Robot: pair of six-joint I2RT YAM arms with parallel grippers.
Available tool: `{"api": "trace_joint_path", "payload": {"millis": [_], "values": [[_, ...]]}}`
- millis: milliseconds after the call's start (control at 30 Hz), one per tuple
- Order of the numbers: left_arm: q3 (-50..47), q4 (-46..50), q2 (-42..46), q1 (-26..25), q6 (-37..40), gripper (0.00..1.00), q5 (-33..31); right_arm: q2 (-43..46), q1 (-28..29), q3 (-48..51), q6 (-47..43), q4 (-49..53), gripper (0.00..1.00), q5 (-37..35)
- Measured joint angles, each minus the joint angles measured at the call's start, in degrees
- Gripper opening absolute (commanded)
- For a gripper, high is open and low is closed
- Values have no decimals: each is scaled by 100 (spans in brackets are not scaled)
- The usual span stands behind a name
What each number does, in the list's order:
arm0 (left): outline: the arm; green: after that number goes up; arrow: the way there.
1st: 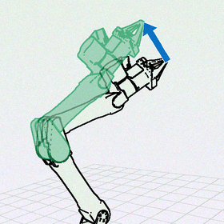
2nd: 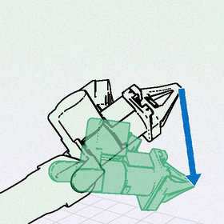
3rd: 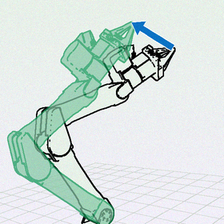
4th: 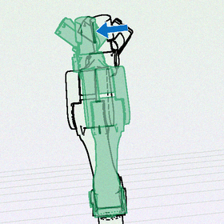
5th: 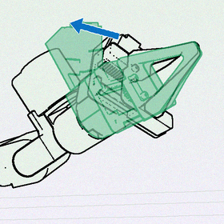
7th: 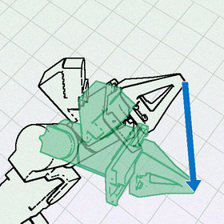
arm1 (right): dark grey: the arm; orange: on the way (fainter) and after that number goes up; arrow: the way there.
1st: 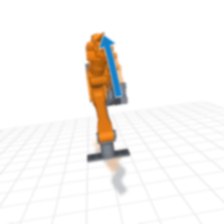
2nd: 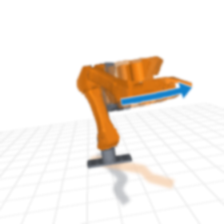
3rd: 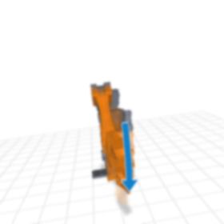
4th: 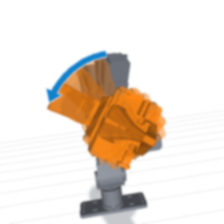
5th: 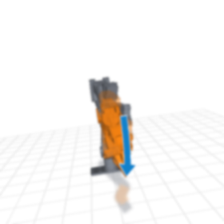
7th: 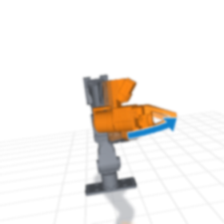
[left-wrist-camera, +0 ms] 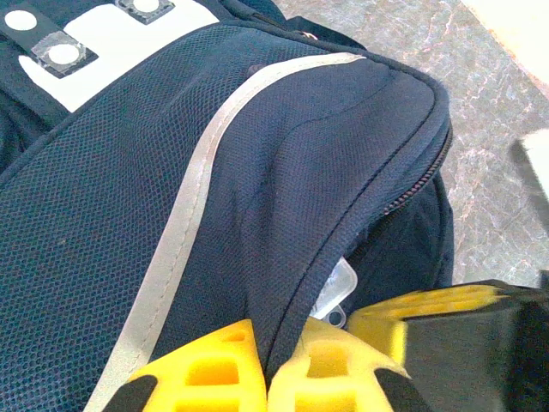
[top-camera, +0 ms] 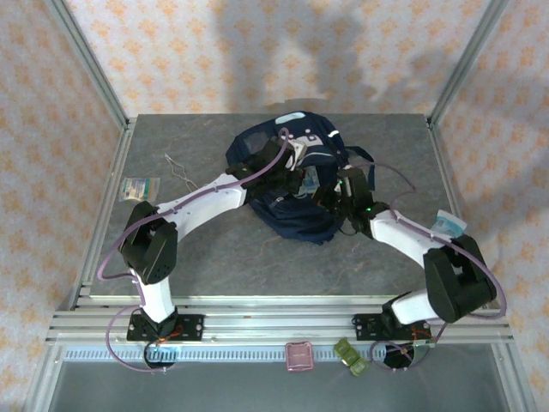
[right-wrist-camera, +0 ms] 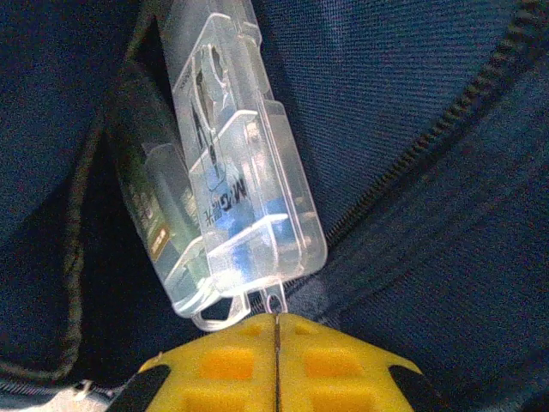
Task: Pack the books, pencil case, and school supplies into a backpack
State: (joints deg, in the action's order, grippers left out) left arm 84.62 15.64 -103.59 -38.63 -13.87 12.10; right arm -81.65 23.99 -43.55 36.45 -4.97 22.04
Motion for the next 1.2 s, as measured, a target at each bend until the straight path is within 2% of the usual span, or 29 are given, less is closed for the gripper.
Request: {"api": "trace_joint_path", "payload": {"millis": [233, 400, 500, 667, 700, 767, 833, 967, 1100, 1200], "values": [[-50, -72, 0, -2, -116, 0, 98, -706, 9, -496, 22, -369, 11, 9], [-85, -149, 0, -2, -229, 0, 105, -728, 9, -407, 72, -656, 20, 70], [-111, -186, 0, -31, -282, 0, 122, -391, 9, -153, 15, -706, 28, 66], [-111, -227, -7, -120, -435, 0, 313, 839, 9, 457, -175, -466, 36, -22], [-109, -227, -13, -146, -461, 5, 352, 1067, 9, 566, -197, -404, 36, -48], [-87, -245, -76, -225, -516, 26, 402, 1480, 9, 789, -223, -315, 36, -105], [-90, -341, -114, -326, -636, 39, 450, 1709, 9, 957, -223, -225, 37, -107], [-549, -793, 162, -444, -914, 48, 251, 1965, 11, 1268, -254, -138, 37, -103], [-1657, -1143, 1119, -376, -1338, 56, -92, 2321, 42, 1606, -382, -44, 41, 37], [-2424, -1484, 1832, -101, -1738, 62, -278, 2507, 42, 1727, -501, -13, 42, 164]]}}
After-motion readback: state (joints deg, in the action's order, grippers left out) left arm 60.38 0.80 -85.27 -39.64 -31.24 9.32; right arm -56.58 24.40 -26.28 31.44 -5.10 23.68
